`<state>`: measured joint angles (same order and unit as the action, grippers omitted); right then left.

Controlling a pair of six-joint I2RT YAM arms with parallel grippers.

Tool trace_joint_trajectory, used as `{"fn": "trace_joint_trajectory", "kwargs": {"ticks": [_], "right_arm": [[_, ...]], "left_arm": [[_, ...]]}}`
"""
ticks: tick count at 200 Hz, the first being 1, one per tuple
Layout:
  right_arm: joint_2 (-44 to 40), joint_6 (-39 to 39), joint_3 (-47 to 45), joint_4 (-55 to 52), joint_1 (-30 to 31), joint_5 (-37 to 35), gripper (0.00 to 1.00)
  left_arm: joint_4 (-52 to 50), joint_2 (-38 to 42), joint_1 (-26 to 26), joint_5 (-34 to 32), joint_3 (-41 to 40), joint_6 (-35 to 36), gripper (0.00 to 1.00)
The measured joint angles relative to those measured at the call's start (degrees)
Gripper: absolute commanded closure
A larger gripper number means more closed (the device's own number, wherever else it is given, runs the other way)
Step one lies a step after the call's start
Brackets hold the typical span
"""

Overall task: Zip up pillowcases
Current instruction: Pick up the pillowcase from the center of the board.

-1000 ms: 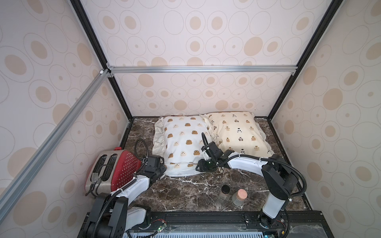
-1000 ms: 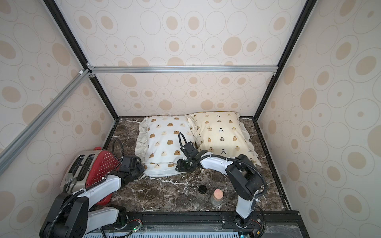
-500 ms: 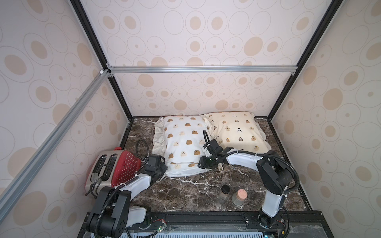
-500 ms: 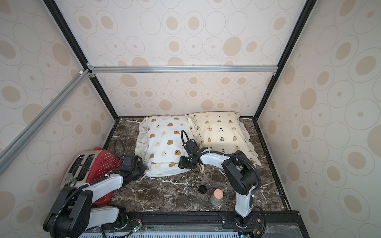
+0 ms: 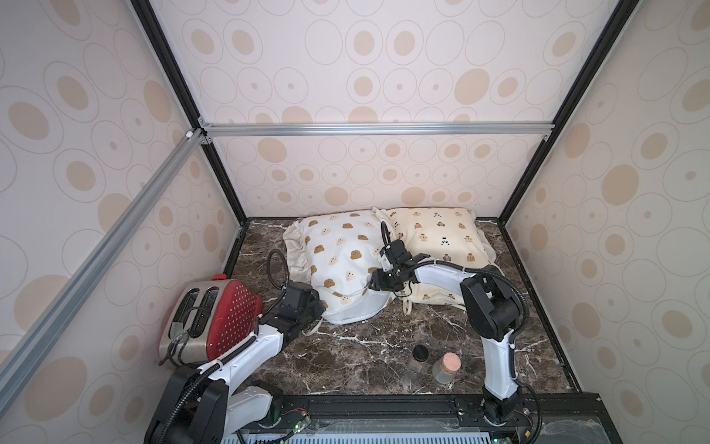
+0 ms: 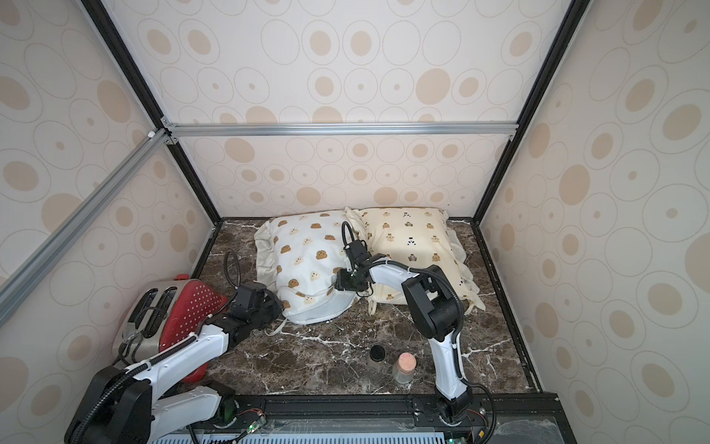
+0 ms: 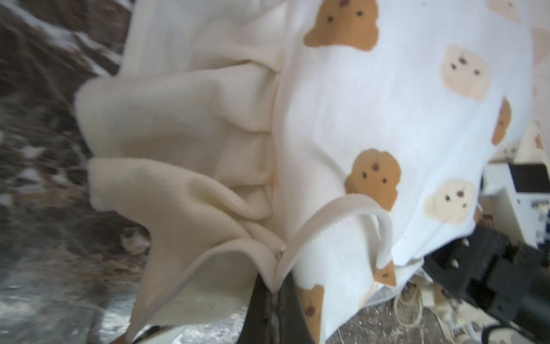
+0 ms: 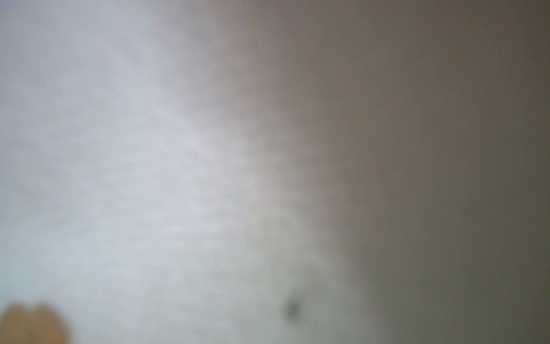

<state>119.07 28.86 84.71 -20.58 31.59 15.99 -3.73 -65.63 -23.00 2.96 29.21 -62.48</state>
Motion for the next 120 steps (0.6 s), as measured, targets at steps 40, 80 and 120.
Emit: {"fn": "trace_joint_trajectory", "kwargs": {"ticks": [40,80,120], "right_arm": [[-0.6,-0.9,0.5,-1.7,-1.7,1.3,0.41],[-8.6,0.7,-8.5,-2.4,-0.3,4.6,0.4],[-15.8,3.2,-9.6,-3.7,4.7,5.6,0.39]], "left_arm": [[-0.2,-0.3,-1.2,1.1,0.3,-0.7,1.0],[0.0,-1.4,-2.2,3.3,1.1,-0.8,1.0],[-0.6,-0.4,-3.7,4.3,3.7,-0.5,1.0]]}}
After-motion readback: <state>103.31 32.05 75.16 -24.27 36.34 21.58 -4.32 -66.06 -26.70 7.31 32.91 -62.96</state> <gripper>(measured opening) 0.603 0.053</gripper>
